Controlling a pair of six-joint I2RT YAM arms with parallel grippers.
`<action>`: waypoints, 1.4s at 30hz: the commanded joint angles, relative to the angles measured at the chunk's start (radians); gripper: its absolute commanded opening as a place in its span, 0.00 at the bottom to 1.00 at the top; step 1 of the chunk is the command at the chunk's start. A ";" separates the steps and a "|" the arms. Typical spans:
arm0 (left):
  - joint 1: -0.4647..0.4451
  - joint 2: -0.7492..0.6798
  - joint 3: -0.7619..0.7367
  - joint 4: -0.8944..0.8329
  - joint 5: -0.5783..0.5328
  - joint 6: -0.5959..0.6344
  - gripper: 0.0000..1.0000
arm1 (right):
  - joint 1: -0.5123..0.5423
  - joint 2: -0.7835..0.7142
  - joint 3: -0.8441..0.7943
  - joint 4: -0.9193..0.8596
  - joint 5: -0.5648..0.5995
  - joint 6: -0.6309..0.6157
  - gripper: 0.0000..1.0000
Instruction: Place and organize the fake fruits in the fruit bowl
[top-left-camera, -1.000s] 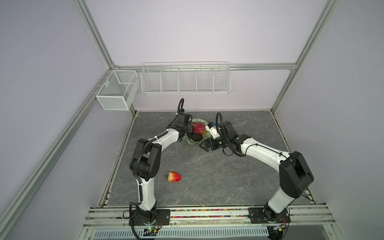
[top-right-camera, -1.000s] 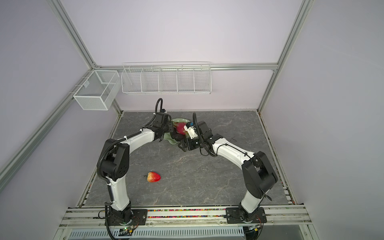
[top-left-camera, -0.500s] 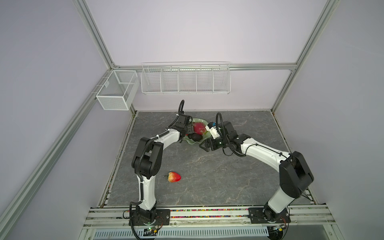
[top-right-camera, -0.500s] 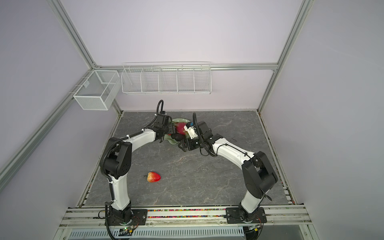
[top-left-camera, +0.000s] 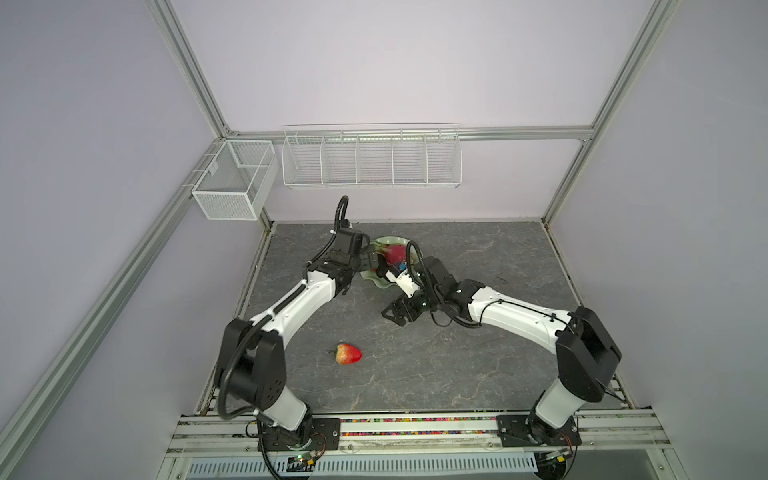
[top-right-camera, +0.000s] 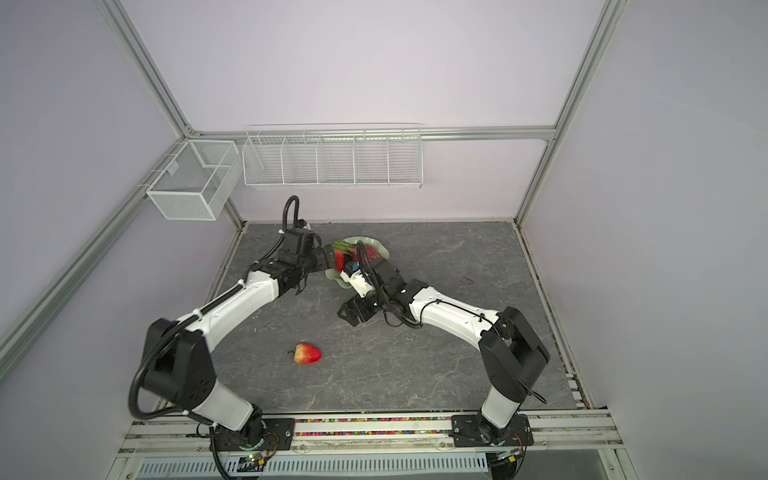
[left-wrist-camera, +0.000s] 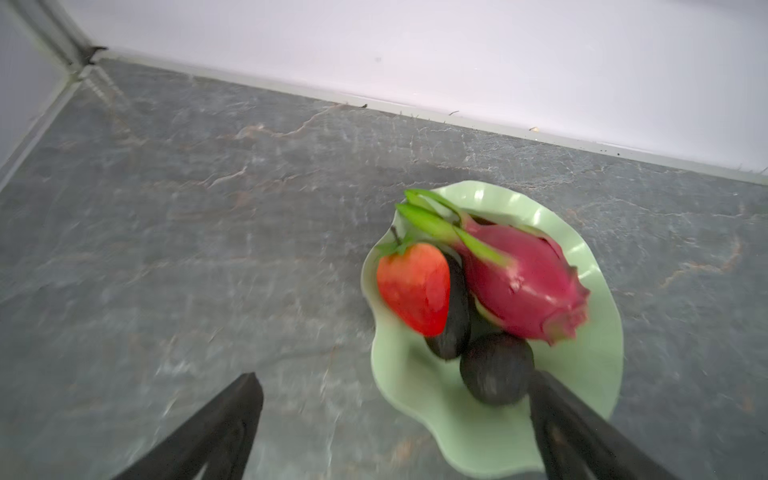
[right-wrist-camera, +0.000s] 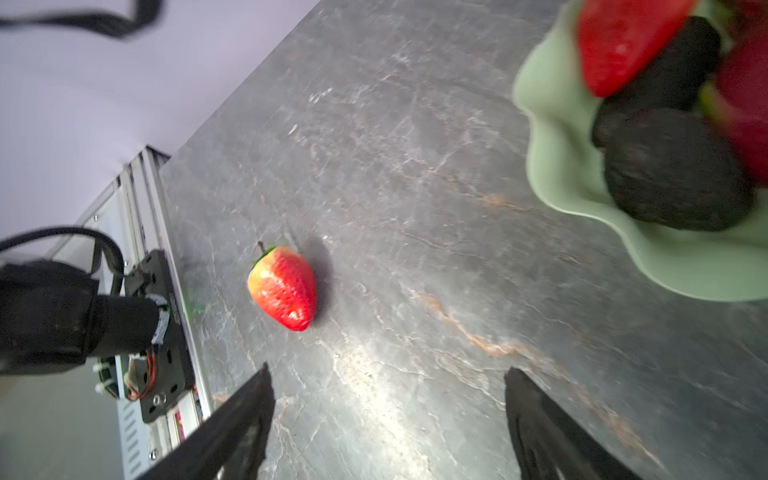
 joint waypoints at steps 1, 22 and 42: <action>0.004 -0.214 -0.129 -0.309 -0.038 -0.128 0.99 | 0.063 0.032 -0.016 0.032 0.021 -0.085 0.88; 0.000 -1.039 -0.311 -0.775 0.025 -0.327 0.99 | 0.306 0.428 0.266 -0.001 0.151 -0.267 0.95; 0.001 -1.043 -0.321 -0.720 0.066 -0.340 0.99 | 0.244 0.429 0.284 0.042 0.132 -0.238 0.56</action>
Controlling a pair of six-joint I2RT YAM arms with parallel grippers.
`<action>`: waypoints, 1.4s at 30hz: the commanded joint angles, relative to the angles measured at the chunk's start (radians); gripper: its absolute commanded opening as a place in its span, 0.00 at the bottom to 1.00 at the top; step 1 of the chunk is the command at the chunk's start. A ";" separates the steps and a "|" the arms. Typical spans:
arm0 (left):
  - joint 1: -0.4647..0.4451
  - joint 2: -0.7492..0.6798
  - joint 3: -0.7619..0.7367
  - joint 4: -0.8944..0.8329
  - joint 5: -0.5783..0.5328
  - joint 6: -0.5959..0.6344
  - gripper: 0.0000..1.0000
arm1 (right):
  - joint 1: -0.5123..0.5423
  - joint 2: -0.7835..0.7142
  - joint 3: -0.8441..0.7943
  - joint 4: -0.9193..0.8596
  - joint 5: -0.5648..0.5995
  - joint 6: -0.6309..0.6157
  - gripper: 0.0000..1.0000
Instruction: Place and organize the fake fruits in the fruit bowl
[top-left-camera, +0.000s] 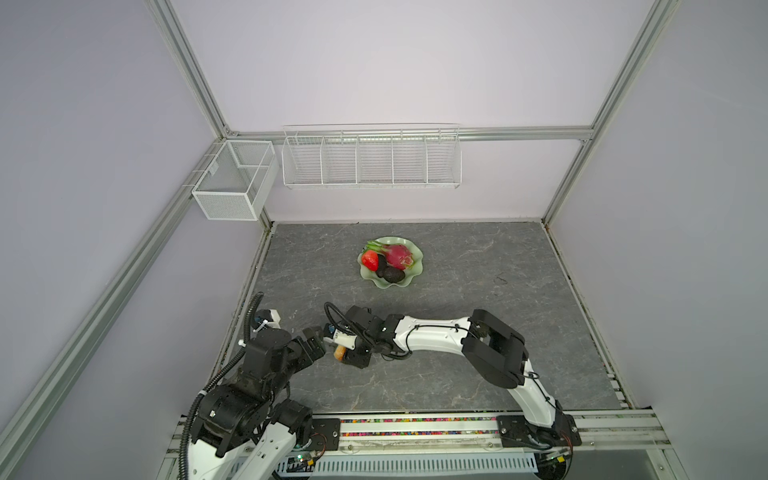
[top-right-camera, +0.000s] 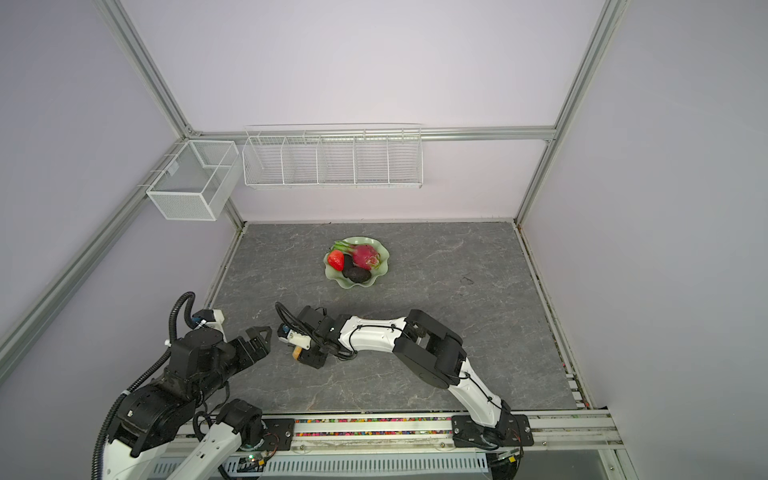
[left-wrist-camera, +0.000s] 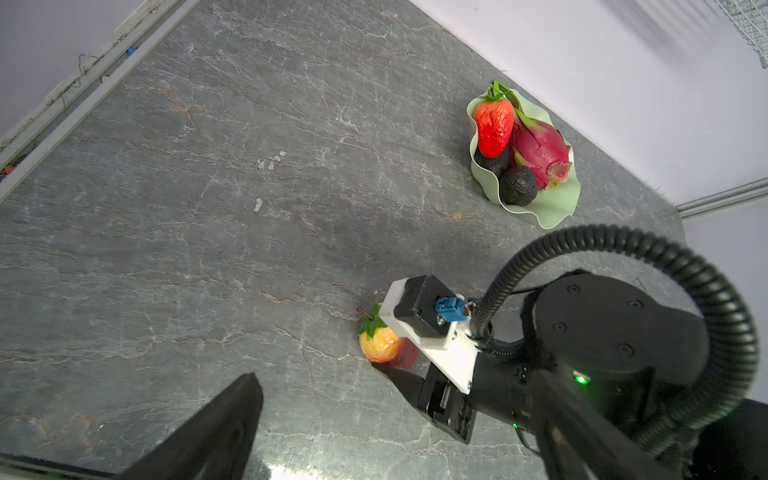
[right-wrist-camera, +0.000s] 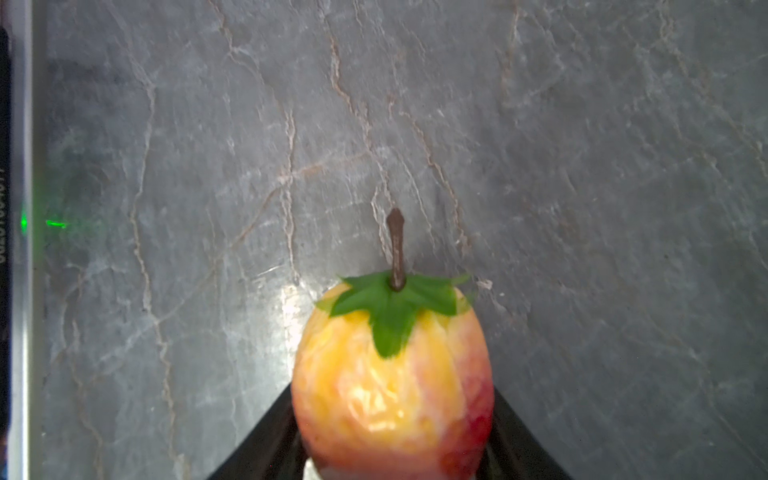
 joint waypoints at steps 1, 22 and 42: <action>0.001 -0.004 -0.015 0.046 0.019 0.003 0.99 | -0.069 -0.093 -0.049 0.061 -0.047 0.036 0.56; 0.001 0.364 -0.105 0.640 0.128 0.149 0.99 | -0.387 0.077 0.414 -0.097 0.063 -0.090 0.56; 0.002 0.365 -0.128 0.660 0.138 0.125 0.99 | -0.414 0.137 0.409 -0.090 0.079 -0.084 0.82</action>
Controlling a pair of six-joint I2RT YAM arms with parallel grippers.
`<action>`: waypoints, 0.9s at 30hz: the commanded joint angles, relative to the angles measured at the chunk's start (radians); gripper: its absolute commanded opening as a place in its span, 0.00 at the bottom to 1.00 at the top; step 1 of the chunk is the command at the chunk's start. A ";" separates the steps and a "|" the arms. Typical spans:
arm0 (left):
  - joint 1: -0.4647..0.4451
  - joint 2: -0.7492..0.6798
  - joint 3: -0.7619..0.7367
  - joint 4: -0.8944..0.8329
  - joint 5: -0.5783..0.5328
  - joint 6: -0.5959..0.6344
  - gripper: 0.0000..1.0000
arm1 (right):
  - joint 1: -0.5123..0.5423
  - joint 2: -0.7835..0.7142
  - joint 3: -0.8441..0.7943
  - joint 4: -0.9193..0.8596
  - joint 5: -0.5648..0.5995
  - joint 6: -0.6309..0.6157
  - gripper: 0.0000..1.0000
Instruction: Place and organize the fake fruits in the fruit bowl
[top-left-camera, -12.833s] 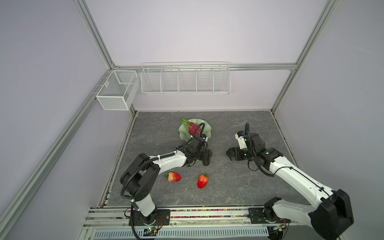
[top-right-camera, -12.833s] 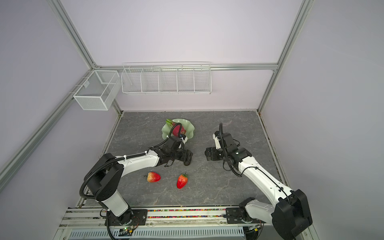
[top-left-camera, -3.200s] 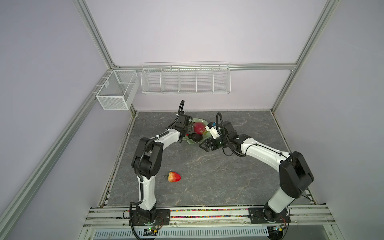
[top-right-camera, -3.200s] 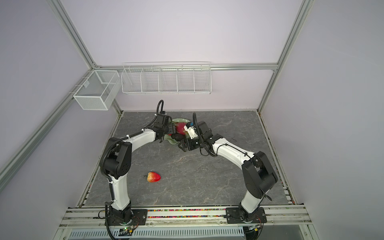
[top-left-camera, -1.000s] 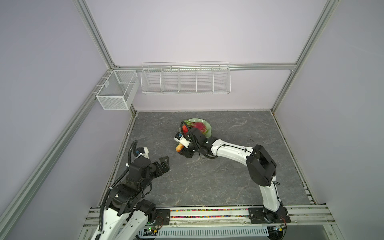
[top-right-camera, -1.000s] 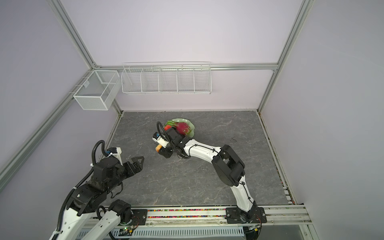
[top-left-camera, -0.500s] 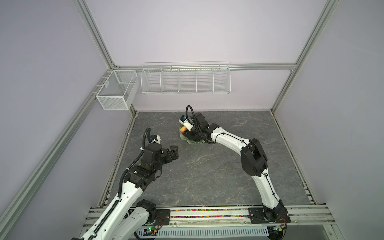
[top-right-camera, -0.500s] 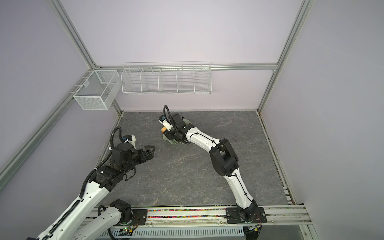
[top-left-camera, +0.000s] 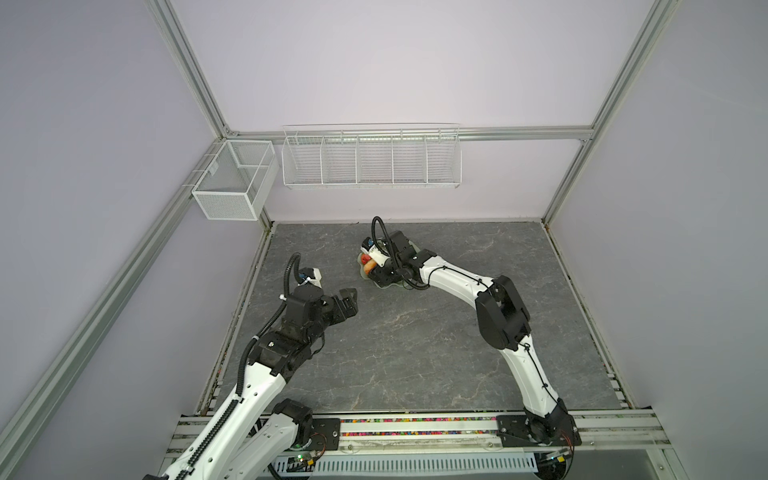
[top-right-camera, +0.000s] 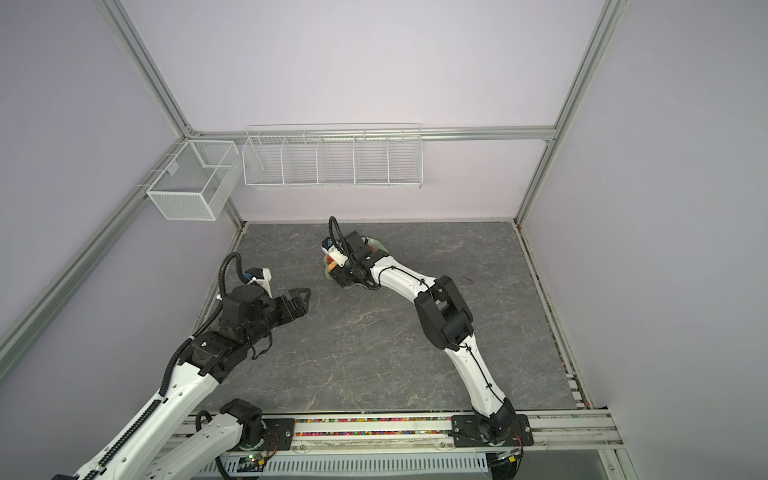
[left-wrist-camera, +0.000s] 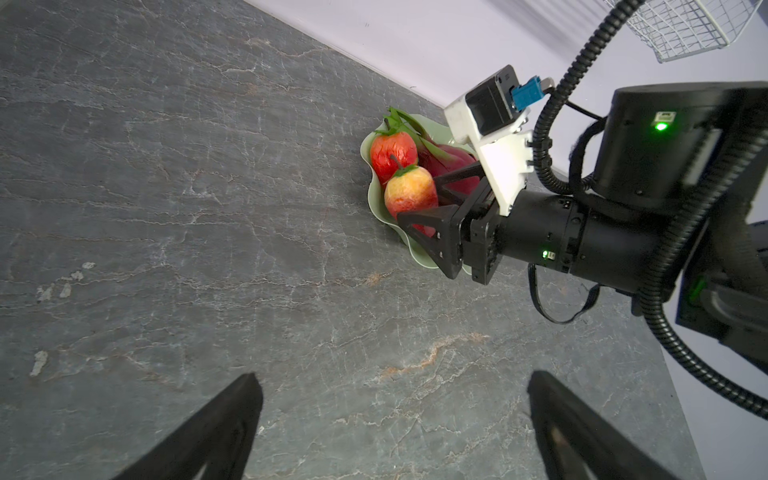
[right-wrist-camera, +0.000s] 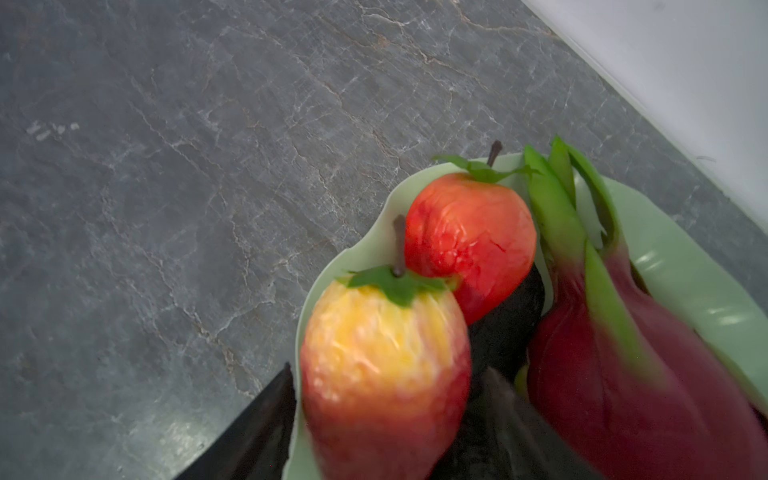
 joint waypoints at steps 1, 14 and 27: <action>0.002 -0.015 -0.010 0.015 0.010 -0.009 0.99 | -0.007 0.000 0.003 0.013 0.013 -0.015 0.85; 0.007 0.066 0.003 0.149 0.031 0.113 0.99 | -0.018 -0.372 -0.233 0.082 0.098 0.009 0.88; 0.044 0.403 -0.257 0.834 -0.881 0.519 0.99 | -0.650 -1.077 -1.245 0.291 0.322 0.399 0.88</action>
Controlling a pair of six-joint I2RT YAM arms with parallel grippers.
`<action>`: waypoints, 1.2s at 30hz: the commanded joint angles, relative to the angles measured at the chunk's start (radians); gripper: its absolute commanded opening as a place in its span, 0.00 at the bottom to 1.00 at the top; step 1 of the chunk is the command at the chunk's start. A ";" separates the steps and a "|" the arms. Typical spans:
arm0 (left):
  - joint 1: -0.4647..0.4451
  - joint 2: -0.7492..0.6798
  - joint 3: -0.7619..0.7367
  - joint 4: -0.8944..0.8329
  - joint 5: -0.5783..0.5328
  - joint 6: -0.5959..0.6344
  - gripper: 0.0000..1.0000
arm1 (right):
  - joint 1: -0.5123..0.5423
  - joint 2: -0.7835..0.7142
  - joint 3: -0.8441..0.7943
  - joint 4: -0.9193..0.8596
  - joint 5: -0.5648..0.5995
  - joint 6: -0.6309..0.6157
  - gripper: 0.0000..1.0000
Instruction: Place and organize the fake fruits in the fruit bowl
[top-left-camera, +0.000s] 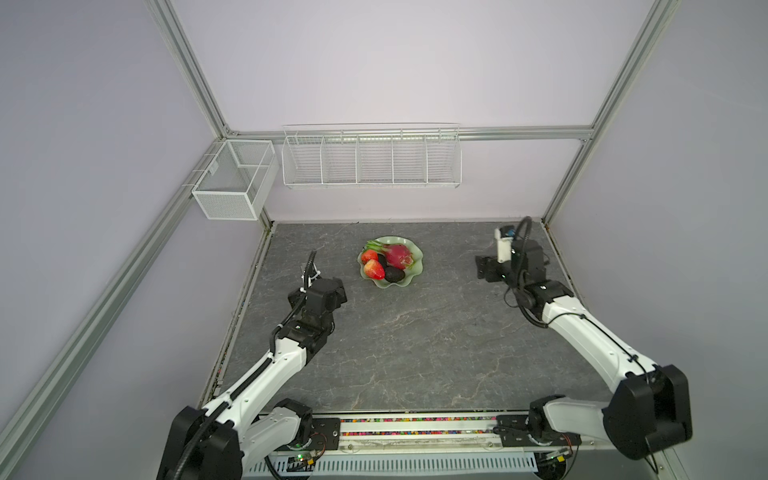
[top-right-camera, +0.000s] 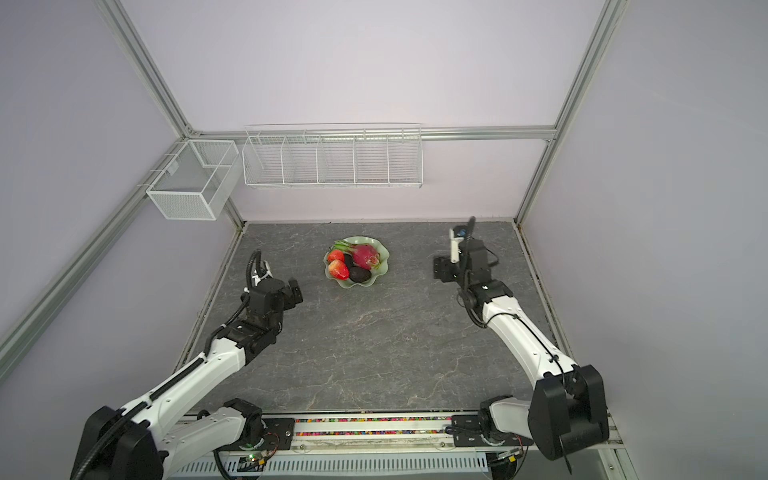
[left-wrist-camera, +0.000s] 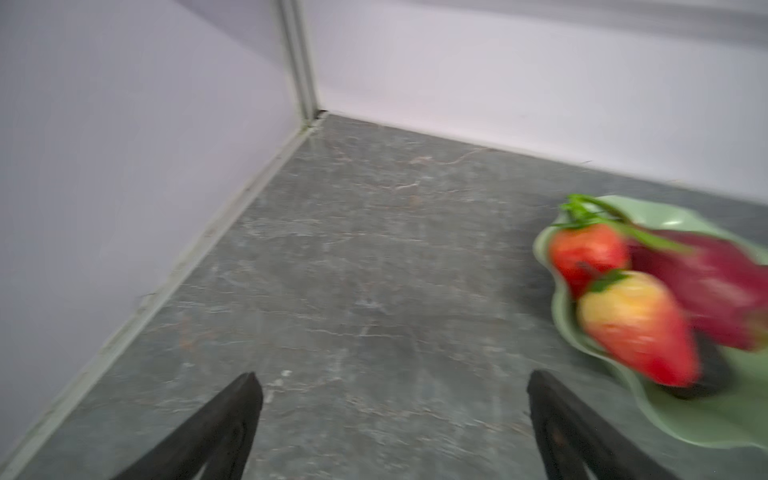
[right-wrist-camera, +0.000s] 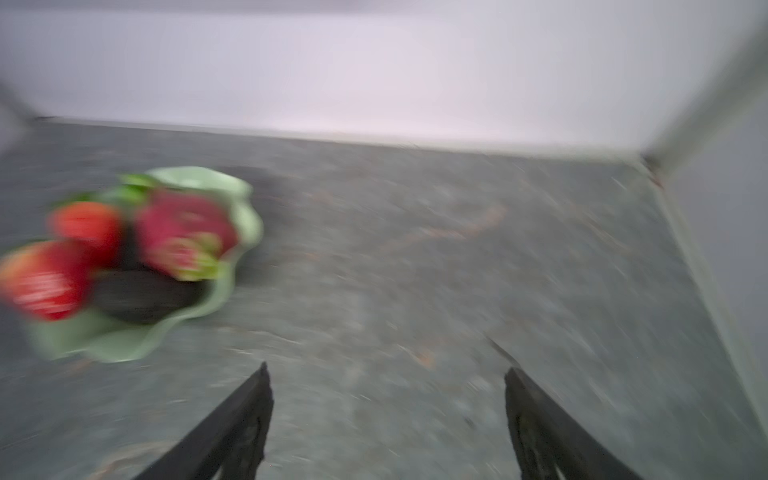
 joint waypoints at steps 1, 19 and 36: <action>0.047 0.134 -0.079 0.361 -0.246 0.176 0.99 | -0.097 -0.022 -0.185 0.102 0.120 0.024 0.88; 0.378 0.380 -0.138 0.756 0.403 0.172 0.99 | -0.167 0.288 -0.461 0.995 -0.089 -0.164 0.88; 0.376 0.425 -0.171 0.885 0.409 0.196 0.99 | -0.169 0.264 -0.472 0.982 -0.101 -0.160 0.88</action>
